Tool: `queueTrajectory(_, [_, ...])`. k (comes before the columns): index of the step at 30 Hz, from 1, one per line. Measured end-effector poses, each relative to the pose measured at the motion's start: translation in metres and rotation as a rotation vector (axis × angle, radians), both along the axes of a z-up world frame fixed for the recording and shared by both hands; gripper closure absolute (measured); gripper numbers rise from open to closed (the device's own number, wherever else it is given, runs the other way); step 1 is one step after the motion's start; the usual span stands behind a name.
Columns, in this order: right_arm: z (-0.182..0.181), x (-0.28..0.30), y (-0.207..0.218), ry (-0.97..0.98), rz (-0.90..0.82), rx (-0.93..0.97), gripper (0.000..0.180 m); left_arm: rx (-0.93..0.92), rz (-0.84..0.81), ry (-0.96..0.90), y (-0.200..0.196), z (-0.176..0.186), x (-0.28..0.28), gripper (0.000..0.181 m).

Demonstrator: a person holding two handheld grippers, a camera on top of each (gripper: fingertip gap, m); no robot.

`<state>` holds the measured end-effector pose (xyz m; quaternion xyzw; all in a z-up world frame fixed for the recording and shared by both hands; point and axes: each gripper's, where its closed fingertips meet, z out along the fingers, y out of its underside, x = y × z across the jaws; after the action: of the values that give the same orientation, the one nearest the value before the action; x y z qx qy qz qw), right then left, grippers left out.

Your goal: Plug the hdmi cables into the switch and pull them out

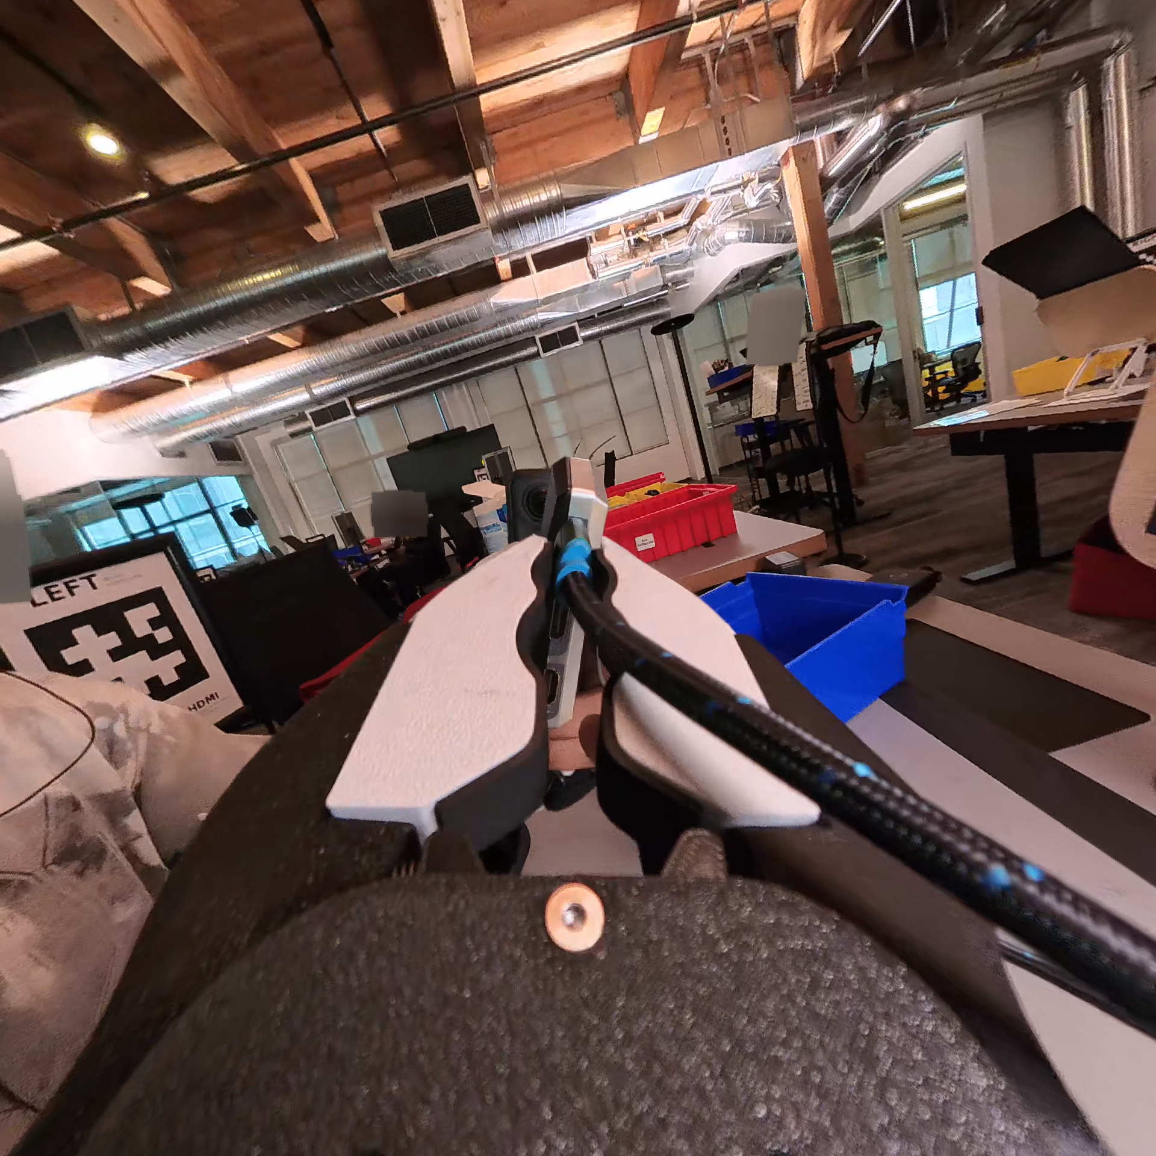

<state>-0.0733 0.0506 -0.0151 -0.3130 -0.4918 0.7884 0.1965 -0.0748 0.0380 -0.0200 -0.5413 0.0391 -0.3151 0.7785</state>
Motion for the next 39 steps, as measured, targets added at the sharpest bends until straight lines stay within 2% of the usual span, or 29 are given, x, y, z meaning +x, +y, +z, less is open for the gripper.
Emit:
queueTrajectory(4, [-0.001,-0.002,0.001,0.024,-0.003,-0.003,0.169,0.039,-0.017,-0.052,0.001,-0.002,-0.004,0.156])
queueTrajectory(12, [0.004,0.011,-0.007,0.087,0.041,0.074,0.169,0.125,0.009,0.027,-0.008,0.009,0.005,0.156])
queueTrajectory(21, [0.011,0.019,-0.015,0.149,0.037,0.098,0.169,0.201,0.026,-0.006,-0.019,0.024,0.009,0.158])
queueTrajectory(33, [0.011,0.022,-0.028,0.315,0.054,-0.065,0.17,0.305,0.043,-0.037,-0.035,0.04,0.006,0.158])
queueTrajectory(35, [0.013,0.024,-0.028,0.306,0.057,-0.041,0.169,0.302,0.037,0.014,-0.036,0.042,0.011,0.157])
queueTrajectory(39, [0.013,0.024,-0.02,0.205,0.021,0.084,0.169,0.137,-0.005,0.123,-0.023,0.027,0.012,0.156])
